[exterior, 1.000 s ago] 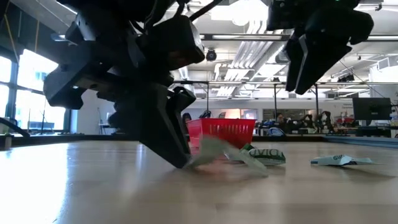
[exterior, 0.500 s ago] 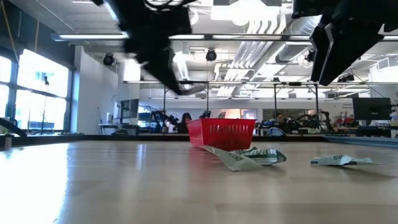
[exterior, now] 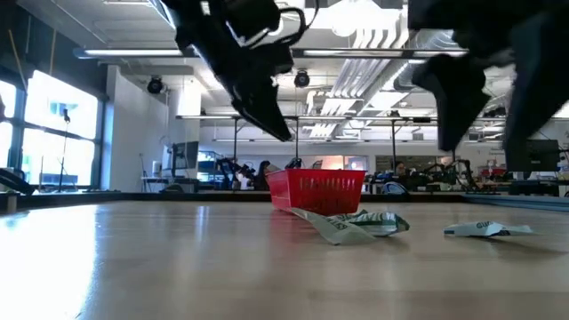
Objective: Pick and place items into bin
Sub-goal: Put the light green stevia packet into the red bin
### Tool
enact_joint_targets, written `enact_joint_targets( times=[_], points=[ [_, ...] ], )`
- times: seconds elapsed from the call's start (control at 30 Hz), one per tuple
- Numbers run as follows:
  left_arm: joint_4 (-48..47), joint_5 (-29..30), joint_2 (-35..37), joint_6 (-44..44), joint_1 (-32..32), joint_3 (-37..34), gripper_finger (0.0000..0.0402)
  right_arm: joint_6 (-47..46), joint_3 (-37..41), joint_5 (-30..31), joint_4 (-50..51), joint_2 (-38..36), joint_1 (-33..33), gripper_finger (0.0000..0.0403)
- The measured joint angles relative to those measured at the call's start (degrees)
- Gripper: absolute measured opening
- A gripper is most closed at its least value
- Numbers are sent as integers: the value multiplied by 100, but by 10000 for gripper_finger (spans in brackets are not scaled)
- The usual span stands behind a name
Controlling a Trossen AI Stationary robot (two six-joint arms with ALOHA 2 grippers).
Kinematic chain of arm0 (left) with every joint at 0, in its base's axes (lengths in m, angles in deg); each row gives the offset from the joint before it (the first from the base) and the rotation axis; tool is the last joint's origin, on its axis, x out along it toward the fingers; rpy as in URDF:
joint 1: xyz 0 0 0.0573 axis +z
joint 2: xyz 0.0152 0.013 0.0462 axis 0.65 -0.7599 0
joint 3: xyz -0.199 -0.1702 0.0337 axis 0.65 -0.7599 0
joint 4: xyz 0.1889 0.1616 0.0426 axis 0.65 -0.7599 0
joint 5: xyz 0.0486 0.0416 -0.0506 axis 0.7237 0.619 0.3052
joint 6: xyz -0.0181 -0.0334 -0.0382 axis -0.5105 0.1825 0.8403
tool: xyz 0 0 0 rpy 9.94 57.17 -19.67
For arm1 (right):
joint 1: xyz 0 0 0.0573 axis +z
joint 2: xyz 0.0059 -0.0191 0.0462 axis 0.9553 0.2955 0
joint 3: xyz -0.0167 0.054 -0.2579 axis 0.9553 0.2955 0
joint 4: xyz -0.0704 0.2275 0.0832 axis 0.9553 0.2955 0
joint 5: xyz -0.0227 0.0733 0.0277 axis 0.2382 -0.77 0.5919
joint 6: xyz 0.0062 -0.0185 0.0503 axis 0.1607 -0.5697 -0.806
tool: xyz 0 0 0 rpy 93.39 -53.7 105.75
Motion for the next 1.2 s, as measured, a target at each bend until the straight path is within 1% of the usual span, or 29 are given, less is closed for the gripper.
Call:
enact_joint_targets(
  times=[0.07, 0.13, 0.2, 0.27, 0.33, 0.43, 0.53, 0.63, 0.7, 0.8, 0.9, 0.97, 1.03, 1.07, 1.13, 1.2],
  points=[
    [-534, 65, 154, 37, -133, 137, 232, -247, 0, -128, -147, 264, 58, 322],
    [-1113, 77, 354, 236, -273, 202, 255, -686, 0, -119, -236, 465, 95, 322],
    [-1647, 80, 462, 460, -423, 202, 267, -1099, 0, -8, -489, 607, 132, 322],
    [-2152, 108, 521, 603, -547, 193, 270, -1465, -7, 136, -672, 716, 166, 322],
    [-2462, 261, 541, 728, -690, 196, 265, -1888, -8, 207, -681, 844, 180, 322],
    [-2953, 579, 539, 780, -824, 192, 246, -2606, -7, 125, -671, 1043, 189, 320],
    [-3043, 712, 539, 781, -865, 170, 220, -3230, -21, 42, -687, 1218, 284, 313],
    [-3110, 726, 566, 782, -847, 86, 193, -3600, -39, 112, -649, 1333, 365, 296],
    [-3129, 799, 597, 756, -845, 30, 176, -3921, -45, 156, -457, 1371, 366, 276],
    [-3206, 866, 591, 713, -845, -67, 153, -4340, -39, 212, 13, 1378, 318, 225],
    [-3232, 792, 594, 695, -847, -150, 135, -4307, -35, 70, 177, 1376, 106, 150],
    [-3247, 657, 594, 740, -847, -288, 125, -4082, -43, -68, 199, 1340, -95, 89],
    [-3165, 471, 594, 867, -849, -480, 117, -3796, -61, -78, 184, 1228, -302, 29],
    [-3111, 346, 596, 960, -849, -592, 113, -3644, -63, 6, 175, 1149, -404, 16],
    [-2993, 119, 649, 1226, -849, -884, 108, -3449, -37, 359, 287, 953, -677, 18],
    [-2666, -121, 749, 1600, -851, -1253, 104, -3289, -39, 643, 410, 621, -992, 18]
  ],
)
